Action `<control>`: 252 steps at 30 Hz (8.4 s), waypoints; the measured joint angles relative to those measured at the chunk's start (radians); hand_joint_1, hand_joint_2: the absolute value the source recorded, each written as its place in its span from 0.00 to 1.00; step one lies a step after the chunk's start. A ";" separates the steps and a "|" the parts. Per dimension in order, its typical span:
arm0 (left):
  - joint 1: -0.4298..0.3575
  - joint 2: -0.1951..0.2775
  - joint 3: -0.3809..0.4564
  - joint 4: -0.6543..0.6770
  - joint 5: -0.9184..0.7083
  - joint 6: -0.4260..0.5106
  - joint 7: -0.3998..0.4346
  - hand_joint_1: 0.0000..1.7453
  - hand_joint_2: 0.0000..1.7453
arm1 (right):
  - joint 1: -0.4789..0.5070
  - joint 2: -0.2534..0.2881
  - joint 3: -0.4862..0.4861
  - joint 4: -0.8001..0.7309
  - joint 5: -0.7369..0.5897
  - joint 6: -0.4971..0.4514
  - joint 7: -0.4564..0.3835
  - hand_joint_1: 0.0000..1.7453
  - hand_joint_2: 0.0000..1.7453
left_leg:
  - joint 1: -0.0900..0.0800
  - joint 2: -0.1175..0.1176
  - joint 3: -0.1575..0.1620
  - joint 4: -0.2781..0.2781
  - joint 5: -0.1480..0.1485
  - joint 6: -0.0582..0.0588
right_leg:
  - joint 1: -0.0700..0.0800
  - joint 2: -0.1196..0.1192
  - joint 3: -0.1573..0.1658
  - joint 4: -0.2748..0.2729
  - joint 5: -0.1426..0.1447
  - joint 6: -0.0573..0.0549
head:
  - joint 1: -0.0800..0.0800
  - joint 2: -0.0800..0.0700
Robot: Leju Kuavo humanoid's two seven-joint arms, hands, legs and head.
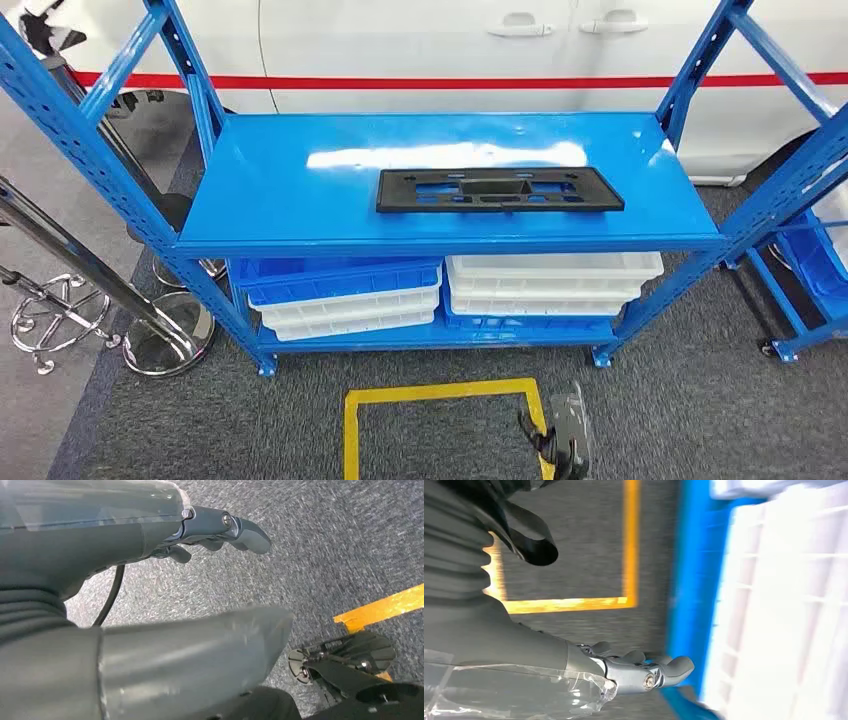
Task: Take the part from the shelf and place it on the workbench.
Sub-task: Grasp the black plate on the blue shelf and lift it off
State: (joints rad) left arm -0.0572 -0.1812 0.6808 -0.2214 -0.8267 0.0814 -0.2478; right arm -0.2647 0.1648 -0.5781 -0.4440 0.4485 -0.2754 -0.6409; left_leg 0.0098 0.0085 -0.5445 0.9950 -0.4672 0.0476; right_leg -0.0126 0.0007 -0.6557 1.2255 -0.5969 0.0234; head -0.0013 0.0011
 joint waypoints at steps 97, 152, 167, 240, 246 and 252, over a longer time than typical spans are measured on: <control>-0.046 0.015 0.014 0.002 -0.175 -0.035 0.036 0.00 0.00 | -0.247 -0.077 0.416 -0.466 1.059 -0.406 0.401 0.00 1.00 | 0.001 -0.015 -0.052 0.025 0.022 -0.007 | 0.002 -0.001 0.025 -0.123 0.125 -0.003 | 0.000 0.000; -0.057 -0.007 0.024 0.003 -0.222 -0.052 -0.017 0.00 0.00 | -0.298 -0.242 0.649 -0.299 1.105 -0.407 0.755 0.00 1.00 | 0.003 -0.012 -0.045 0.008 0.031 0.001 | 0.000 0.000 -0.039 0.020 0.020 0.003 | 0.000 0.000; -0.053 -0.009 0.024 0.003 -0.230 -0.057 -0.020 0.00 0.00 | -0.295 -0.246 0.649 -0.289 1.105 -0.407 0.745 0.00 1.00 | 0.006 -0.013 -0.161 0.262 -0.101 -0.055 | -0.005 -0.001 0.066 -0.199 0.133 -0.041 | -0.001 0.000; -0.048 -0.011 0.023 0.004 -0.255 -0.042 -0.053 0.00 0.00 | -0.223 -0.139 0.389 -0.486 1.070 -0.407 0.489 0.00 1.00 | 0.001 -0.014 -0.038 0.004 0.026 -0.003 | 0.004 0.002 0.049 -0.148 0.095 -0.007 | 0.003 0.000; -0.046 -0.011 0.023 0.004 -0.265 -0.043 -0.055 0.00 0.00 | -0.212 -0.133 0.389 -0.491 1.071 -0.407 0.481 0.00 1.00 | 0.001 -0.015 -0.026 0.008 0.012 0.001 | -0.006 0.000 -0.051 0.022 0.070 0.004 | 0.003 0.000; -0.049 -0.012 0.024 0.004 -0.251 -0.041 -0.053 0.00 0.00 | -0.212 -0.127 0.389 -0.504 1.069 -0.407 0.476 0.00 1.00 | -0.005 -0.017 -0.023 0.024 -0.008 -0.026 | -0.001 0.002 0.040 -0.188 0.149 -0.014 | 0.003 0.000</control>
State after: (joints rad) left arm -0.1061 -0.1934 0.7046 -0.2171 -1.0779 0.0408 -0.3006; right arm -0.4763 0.0381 -0.1892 -0.9481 1.5179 -0.6826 -0.1645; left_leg 0.0050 -0.0084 -0.5672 1.0192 -0.4750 0.0216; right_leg -0.0137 0.0030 -0.6157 1.0378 -0.4482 0.0094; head 0.0013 0.0011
